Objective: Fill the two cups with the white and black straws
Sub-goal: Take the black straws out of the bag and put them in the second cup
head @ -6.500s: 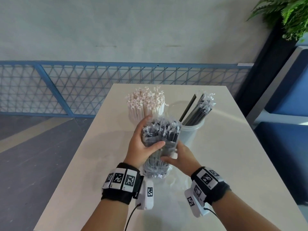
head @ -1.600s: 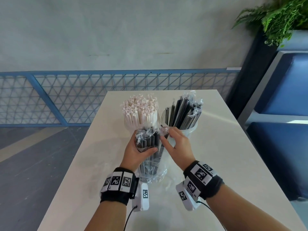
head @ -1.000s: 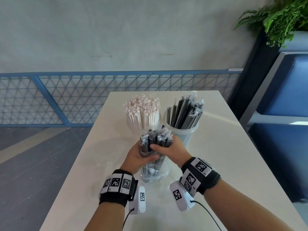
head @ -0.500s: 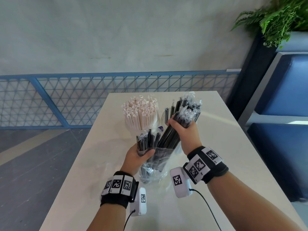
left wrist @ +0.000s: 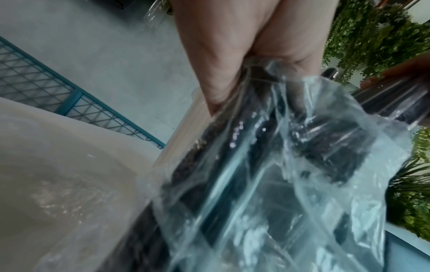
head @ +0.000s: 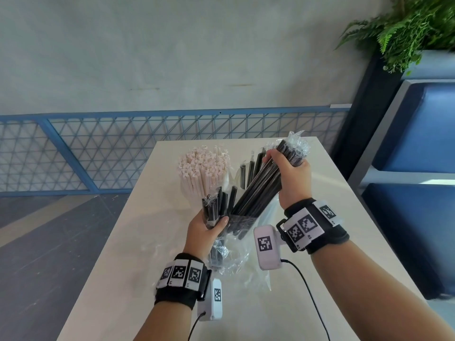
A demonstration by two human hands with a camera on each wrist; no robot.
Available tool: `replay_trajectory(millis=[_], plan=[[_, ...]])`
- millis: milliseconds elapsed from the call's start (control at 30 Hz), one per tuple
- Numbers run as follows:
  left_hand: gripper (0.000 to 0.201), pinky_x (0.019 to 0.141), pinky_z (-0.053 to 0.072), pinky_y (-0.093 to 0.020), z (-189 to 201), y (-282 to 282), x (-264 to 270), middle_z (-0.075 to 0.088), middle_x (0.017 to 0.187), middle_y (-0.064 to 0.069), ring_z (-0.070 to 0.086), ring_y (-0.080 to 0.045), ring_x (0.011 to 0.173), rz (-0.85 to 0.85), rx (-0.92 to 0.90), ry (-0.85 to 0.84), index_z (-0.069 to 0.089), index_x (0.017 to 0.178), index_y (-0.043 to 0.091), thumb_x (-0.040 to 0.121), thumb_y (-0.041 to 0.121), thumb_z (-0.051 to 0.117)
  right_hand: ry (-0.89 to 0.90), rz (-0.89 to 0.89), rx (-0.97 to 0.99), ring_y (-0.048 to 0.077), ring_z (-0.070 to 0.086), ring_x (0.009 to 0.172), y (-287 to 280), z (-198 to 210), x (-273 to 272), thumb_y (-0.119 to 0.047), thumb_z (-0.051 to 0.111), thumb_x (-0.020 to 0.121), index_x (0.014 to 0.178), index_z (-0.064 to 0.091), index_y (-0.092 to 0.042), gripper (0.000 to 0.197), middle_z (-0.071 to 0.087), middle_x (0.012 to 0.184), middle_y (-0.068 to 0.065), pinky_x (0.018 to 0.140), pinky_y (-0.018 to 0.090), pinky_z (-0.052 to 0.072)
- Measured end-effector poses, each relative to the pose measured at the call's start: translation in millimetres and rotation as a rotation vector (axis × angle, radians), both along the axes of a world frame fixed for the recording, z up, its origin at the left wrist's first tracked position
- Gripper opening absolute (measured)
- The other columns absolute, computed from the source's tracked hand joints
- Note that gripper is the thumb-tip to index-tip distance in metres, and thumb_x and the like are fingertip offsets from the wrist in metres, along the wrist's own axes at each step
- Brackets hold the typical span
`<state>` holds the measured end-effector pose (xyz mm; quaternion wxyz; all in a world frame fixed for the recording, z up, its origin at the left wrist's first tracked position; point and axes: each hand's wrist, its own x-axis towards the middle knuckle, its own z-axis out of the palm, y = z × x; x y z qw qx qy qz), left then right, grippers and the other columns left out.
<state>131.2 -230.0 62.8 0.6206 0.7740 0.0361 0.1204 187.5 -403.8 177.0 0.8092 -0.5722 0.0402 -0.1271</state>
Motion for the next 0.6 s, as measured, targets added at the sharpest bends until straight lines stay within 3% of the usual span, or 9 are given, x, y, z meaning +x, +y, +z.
replay_trajectory(millis=[67, 167, 267, 333, 400, 500, 600], plan=[[0.025, 0.079, 0.045, -0.012, -0.9, -3.3, 2.2, 0.064, 0.088, 0.017, 0.060, 0.006, 0.087, 0.007, 0.025, -0.021, 0.060, 0.095, 0.025, 0.079, 0.009, 0.071, -0.006, -0.032, 0.009, 0.021, 0.059, 0.070, 0.3, -1.4, 0.8, -0.011, 0.068, 0.079, 0.088, 0.063, 0.004, 0.018, 0.064, 0.076, 0.009, 0.059, 0.029, 0.052], [0.025, 0.076, 0.043, -0.001, -3.7, -7.2, 1.8, 0.063, 0.087, 0.018, 0.058, 0.011, 0.084, 0.010, 0.033, -0.040, 0.059, 0.097, 0.022, 0.080, 0.007, 0.069, 0.031, 0.012, -0.071, 0.022, 0.064, 0.079, 2.5, -11.2, -1.8, -0.013, 0.075, 0.075, 0.101, 0.062, 0.007, 0.035, 0.067, 0.089, 0.014, 0.073, 0.035, 0.056], [0.023, 0.074, 0.044, 0.000, -4.7, -10.6, 2.3, 0.064, 0.088, 0.010, 0.061, 0.000, 0.084, 0.006, 0.048, -0.037, 0.060, 0.101, 0.016, 0.081, 0.009, 0.069, 0.070, 0.067, -0.235, 0.022, 0.067, 0.083, 6.7, -25.5, -9.5, -0.016, 0.076, 0.074, 0.102, 0.063, 0.003, 0.036, 0.069, 0.094, 0.013, 0.075, 0.033, 0.055], [0.024, 0.075, 0.046, -0.002, -4.5, -11.3, 3.1, 0.065, 0.088, 0.007, 0.062, -0.003, 0.084, -0.005, 0.046, -0.032, 0.060, 0.103, 0.014, 0.081, 0.009, 0.069, 0.031, 0.080, -0.253, 0.019, 0.068, 0.091, 7.8, -24.1, -16.1, -0.018, 0.072, 0.078, 0.100, 0.066, 0.002, 0.031, 0.071, 0.098, 0.013, 0.078, 0.023, 0.054], [0.025, 0.075, 0.044, 0.000, -4.5, -9.3, 3.9, 0.064, 0.088, 0.012, 0.060, 0.003, 0.085, -0.004, 0.055, -0.032, 0.060, 0.103, 0.015, 0.081, 0.009, 0.069, -0.035, 0.089, -0.253, 0.014, 0.068, 0.087, 5.6, -13.0, -19.2, -0.014, 0.064, 0.084, 0.096, 0.065, 0.007, 0.024, 0.071, 0.095, 0.013, 0.073, 0.015, 0.051], [0.027, 0.072, 0.040, 0.004, -6.1, -5.8, 5.3, 0.064, 0.090, 0.010, 0.059, 0.001, 0.085, 0.012, 0.103, -0.033, 0.061, 0.106, 0.012, 0.081, 0.010, 0.070, -0.067, 0.059, -0.157, 0.017, 0.067, 0.076, -4.7, 11.6, -11.6, -0.011, 0.058, 0.088, 0.098, 0.060, 0.008, 0.021, 0.067, 0.086, 0.013, 0.066, 0.025, 0.056], [0.029, 0.069, 0.039, 0.004, -7.5, -4.4, 8.1, 0.064, 0.092, 0.002, 0.058, -0.005, 0.084, 0.028, 0.145, -0.049, 0.061, 0.108, 0.003, 0.080, 0.009, 0.070, -0.076, -0.043, -0.090, 0.015, 0.065, 0.067, -15.4, 31.4, -1.6, -0.011, 0.060, 0.087, 0.089, 0.059, -0.003, 0.008, 0.064, 0.079, 0.008, 0.061, 0.031, 0.055]])
